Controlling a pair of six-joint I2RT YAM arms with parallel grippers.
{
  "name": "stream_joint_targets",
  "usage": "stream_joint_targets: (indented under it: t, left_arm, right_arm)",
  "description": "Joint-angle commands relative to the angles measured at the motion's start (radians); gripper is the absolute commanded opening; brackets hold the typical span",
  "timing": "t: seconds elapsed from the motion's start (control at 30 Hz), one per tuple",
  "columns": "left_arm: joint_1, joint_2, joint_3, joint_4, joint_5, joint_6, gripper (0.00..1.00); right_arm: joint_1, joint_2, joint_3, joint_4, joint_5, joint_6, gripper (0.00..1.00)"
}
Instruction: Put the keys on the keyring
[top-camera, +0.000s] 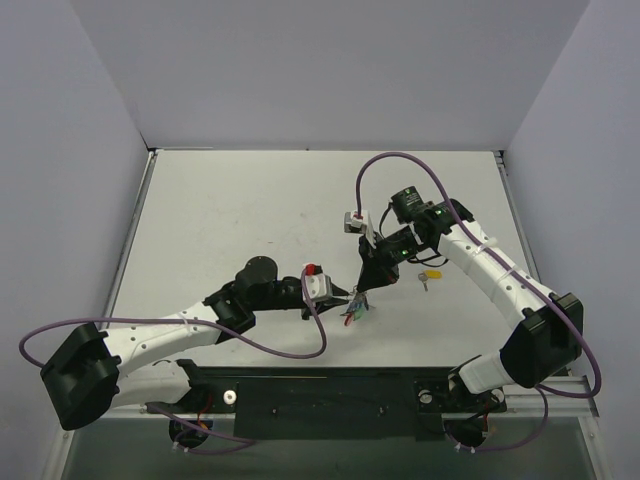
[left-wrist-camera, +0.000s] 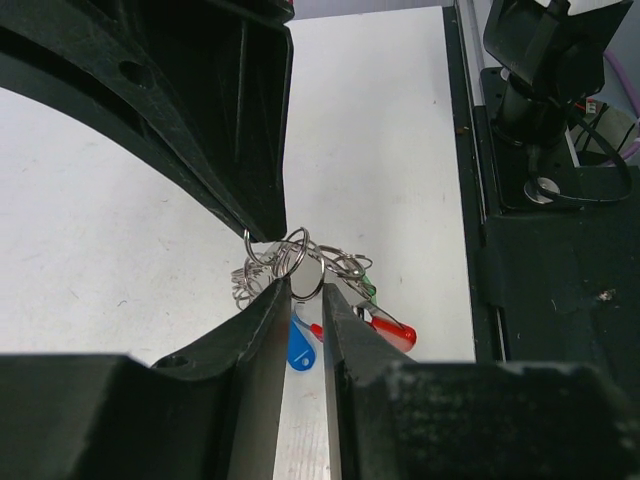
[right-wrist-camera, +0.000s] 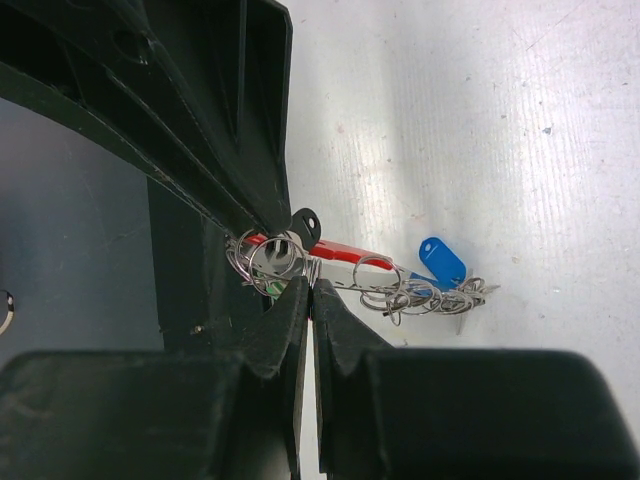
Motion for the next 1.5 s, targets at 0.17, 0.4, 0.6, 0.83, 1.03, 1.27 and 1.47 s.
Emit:
stream_joint_targets:
  t: [0.17,0.4,0.6,0.83,1.03,1.27,1.47]
  left_arm:
    - [-0.005,-0.003,0.024,0.086,-0.012,-0.036,0.15]
    - [-0.005,0.0,0.014,0.108,-0.005,-0.056,0.16]
    - [-0.005,0.007,0.014,0.102,-0.032,-0.059,0.24]
    - [-0.011,0.014,0.019,0.099,-0.045,-0.06,0.25]
    - [-0.011,0.02,0.021,0.089,-0.055,-0.057,0.22]
    - [-0.011,0.014,0.021,0.079,-0.063,-0.048,0.01]
    - [-0.006,-0.005,0.028,0.044,-0.116,-0.092,0.0]
  right_arm:
    - [0.014,0.02,0.047,-0.043,-0.046,-0.033,0.0]
    - [0.014,0.025,0.049,-0.048,-0.043,-0.036,0.0]
    - [0.014,0.022,0.052,-0.048,-0.045,-0.036,0.0]
    - [0.015,0.022,0.052,-0.048,-0.046,-0.036,0.0]
    - [0.015,0.023,0.054,-0.056,-0.048,-0.039,0.0]
    - [0.015,0.025,0.055,-0.059,-0.048,-0.042,0.0]
    - [0.015,0.026,0.055,-0.059,-0.048,-0.042,0.0]
